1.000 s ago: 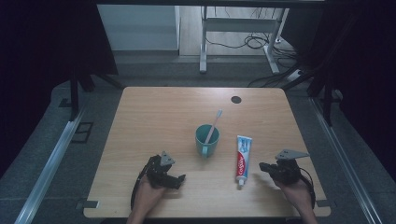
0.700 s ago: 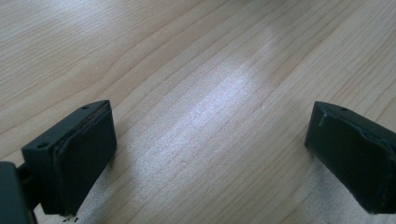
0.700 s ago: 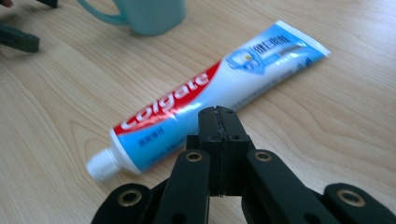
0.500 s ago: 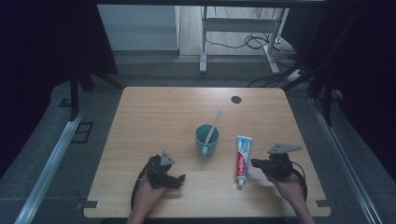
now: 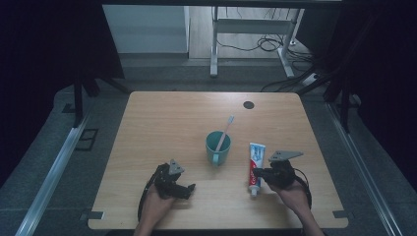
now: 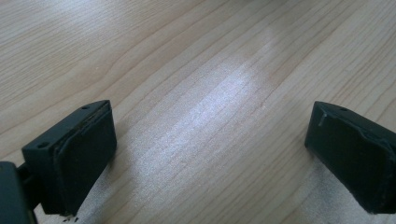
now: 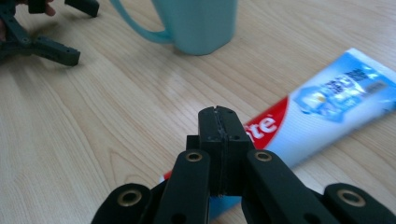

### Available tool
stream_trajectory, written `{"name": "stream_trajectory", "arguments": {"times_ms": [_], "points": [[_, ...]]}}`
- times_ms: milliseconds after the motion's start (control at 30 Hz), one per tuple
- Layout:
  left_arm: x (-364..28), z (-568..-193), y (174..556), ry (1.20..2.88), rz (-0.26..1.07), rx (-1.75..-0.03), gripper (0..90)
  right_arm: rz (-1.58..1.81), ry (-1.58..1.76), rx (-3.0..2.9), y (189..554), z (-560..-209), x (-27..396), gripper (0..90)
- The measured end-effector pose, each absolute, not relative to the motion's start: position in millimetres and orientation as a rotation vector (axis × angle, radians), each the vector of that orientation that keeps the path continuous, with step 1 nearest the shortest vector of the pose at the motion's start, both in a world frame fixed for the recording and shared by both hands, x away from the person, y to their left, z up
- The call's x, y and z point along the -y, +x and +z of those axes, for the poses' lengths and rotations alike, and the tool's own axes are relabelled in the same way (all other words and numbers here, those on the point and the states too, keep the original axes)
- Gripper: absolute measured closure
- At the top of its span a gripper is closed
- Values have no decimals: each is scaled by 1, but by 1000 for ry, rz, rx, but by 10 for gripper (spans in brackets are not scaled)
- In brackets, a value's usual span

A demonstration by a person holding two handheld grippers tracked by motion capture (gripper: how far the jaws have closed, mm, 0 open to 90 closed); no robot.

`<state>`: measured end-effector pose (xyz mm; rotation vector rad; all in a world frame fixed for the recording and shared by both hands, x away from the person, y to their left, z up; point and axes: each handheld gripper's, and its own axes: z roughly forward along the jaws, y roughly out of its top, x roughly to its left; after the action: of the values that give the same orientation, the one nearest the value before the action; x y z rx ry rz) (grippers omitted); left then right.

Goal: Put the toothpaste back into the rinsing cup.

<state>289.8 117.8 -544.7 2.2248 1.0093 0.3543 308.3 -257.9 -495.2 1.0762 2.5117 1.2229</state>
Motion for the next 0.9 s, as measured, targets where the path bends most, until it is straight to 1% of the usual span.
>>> {"name": "stream_trajectory", "arguments": {"times_ms": [400,900], "points": [[-118,-545,290,2225,354,-1009,21,1171,1034,-2569,308,-510,241,892],[-118,-545,290,2226,356,-1008,21,1189,1042,-2569,302,-513,249,890]]}}
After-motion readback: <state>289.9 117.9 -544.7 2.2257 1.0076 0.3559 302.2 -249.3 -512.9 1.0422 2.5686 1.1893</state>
